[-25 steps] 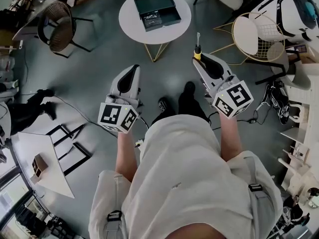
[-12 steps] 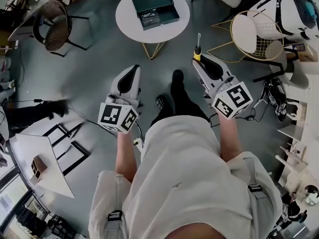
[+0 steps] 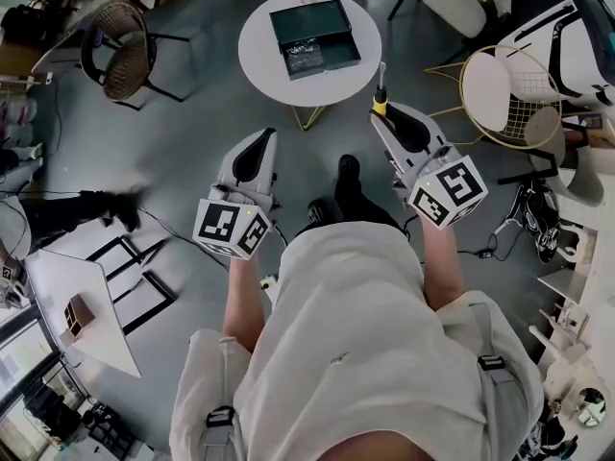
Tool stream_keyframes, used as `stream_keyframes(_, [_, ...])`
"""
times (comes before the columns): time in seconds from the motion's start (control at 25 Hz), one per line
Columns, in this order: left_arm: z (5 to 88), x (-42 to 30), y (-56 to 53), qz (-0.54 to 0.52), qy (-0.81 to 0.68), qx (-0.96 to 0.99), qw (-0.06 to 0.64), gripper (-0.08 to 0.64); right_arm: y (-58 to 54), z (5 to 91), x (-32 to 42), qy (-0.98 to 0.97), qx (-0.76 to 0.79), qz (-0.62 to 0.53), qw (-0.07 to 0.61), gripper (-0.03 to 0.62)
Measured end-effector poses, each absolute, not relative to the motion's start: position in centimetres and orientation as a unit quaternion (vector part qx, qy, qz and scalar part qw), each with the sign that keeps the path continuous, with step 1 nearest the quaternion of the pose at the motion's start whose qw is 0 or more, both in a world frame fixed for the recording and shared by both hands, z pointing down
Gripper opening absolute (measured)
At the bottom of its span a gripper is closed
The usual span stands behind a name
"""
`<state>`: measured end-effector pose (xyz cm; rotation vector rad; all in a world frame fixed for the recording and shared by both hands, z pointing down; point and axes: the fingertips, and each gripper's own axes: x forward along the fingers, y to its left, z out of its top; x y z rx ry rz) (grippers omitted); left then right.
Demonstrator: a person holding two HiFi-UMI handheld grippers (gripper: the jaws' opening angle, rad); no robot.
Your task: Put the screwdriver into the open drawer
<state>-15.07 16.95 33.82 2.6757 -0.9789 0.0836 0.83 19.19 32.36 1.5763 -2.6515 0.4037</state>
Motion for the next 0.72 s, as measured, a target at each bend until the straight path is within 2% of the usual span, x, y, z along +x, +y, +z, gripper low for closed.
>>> stream_keyframes(0.72, [33.2, -5.3, 10.6, 0.029, -0.378, 0.917, 0.124, 0.011, 12.0, 32.6, 9.6, -0.882, 0.454, 0.130, -0.001, 0.084])
